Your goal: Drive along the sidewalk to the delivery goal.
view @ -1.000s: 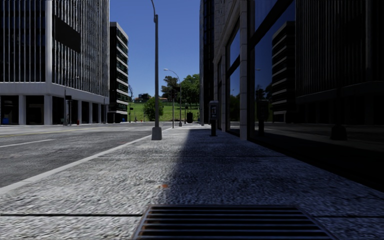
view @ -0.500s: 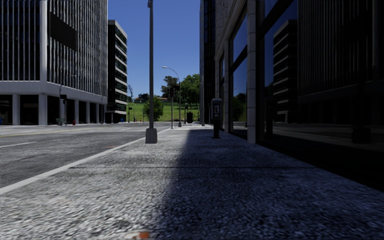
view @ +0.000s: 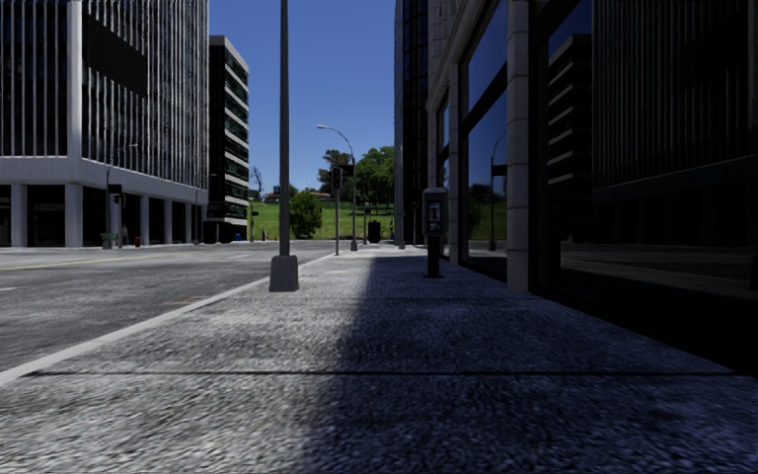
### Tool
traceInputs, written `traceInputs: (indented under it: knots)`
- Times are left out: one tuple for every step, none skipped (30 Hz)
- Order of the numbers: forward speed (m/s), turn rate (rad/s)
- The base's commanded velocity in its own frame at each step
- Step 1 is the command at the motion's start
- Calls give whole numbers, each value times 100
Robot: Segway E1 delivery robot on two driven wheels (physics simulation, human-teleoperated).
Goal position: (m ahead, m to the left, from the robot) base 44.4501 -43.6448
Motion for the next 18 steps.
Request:
traceInputs:
  knots:
    - [200,0]
    - [200,0]
    - [200,0]
    - [200,0]
    - [200,0]
    - [200,0]
    - [200,0]
    - [200,0]
    - [200,0]
    - [200,0]
    - [200,0]
    - [200,0]
    - [200,0]
    - [200,0]
    - [200,0]
    - [200,0]
    - [200,0]
    - [200,0]
